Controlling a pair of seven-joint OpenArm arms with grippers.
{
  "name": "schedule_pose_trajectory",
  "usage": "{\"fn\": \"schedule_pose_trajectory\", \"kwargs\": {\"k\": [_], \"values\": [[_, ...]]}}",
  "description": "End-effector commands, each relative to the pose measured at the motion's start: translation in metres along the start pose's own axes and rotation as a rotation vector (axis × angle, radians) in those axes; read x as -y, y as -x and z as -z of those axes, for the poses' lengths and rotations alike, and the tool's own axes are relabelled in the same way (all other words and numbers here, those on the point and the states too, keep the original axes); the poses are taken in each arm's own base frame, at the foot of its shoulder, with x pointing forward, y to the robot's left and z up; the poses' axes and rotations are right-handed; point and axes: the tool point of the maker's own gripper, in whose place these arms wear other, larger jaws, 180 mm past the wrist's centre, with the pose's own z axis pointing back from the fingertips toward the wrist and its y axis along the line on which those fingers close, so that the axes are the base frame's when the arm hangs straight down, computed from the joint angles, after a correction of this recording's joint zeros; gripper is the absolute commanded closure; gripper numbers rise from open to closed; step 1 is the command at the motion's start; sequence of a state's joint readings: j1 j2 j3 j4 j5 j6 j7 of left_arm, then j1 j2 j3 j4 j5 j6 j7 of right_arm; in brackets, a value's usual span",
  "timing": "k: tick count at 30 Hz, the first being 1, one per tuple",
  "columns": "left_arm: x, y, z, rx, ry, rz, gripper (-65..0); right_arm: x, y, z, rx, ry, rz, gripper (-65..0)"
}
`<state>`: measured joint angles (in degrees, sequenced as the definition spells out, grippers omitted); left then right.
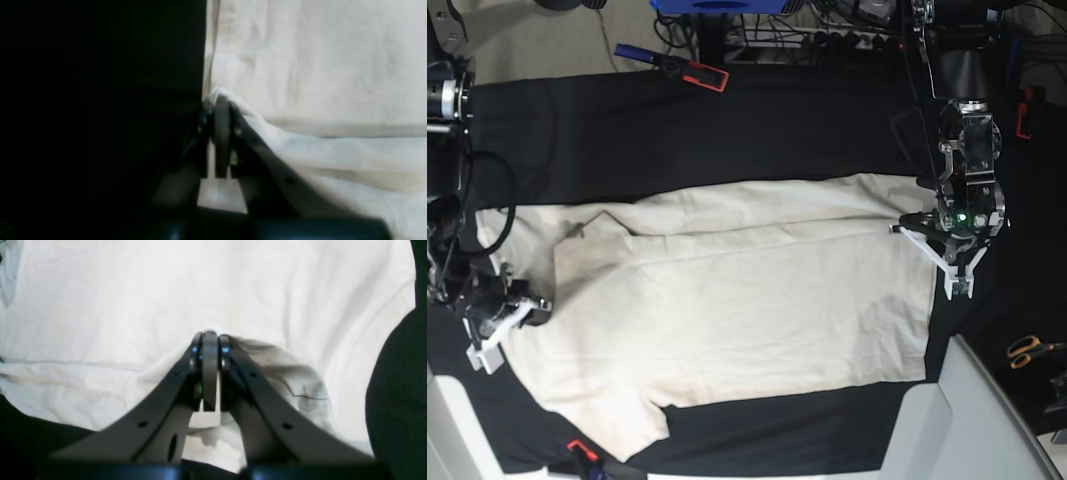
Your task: Fold the T-shirt properly
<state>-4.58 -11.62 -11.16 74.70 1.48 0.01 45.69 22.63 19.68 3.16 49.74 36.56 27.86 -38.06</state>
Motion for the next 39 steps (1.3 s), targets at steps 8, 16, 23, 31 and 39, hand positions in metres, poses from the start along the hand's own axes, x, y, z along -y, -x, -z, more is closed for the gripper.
{"fn": "schedule_pose_trajectory", "kwargs": {"k": [8,16,23,31,39], "values": [[-0.010,-0.020,-0.004,0.053,-0.024,-0.010,0.0,0.001,-0.031,-0.008,0.083,-0.001,-0.008,-5.6],[-0.011,-0.037,-0.005,0.118,-0.026,-0.018,-36.7,0.000,-0.049,-0.011,0.182,-0.002,-0.011,-49.2],[-0.020,-0.071,-0.026,0.241,-0.041,-0.032,-42.5,0.000,-0.080,-0.037,0.357,-0.001,-0.015,-51.5],[-0.033,-0.046,-0.066,0.296,-0.072,-0.110,-42.1,0.014,-0.046,-0.097,0.495,0.100,0.143,-50.9],[-0.051,0.032,-0.068,0.154,-0.116,-0.091,-42.1,0.078,0.048,-0.132,0.488,0.238,0.615,-50.9]]}}
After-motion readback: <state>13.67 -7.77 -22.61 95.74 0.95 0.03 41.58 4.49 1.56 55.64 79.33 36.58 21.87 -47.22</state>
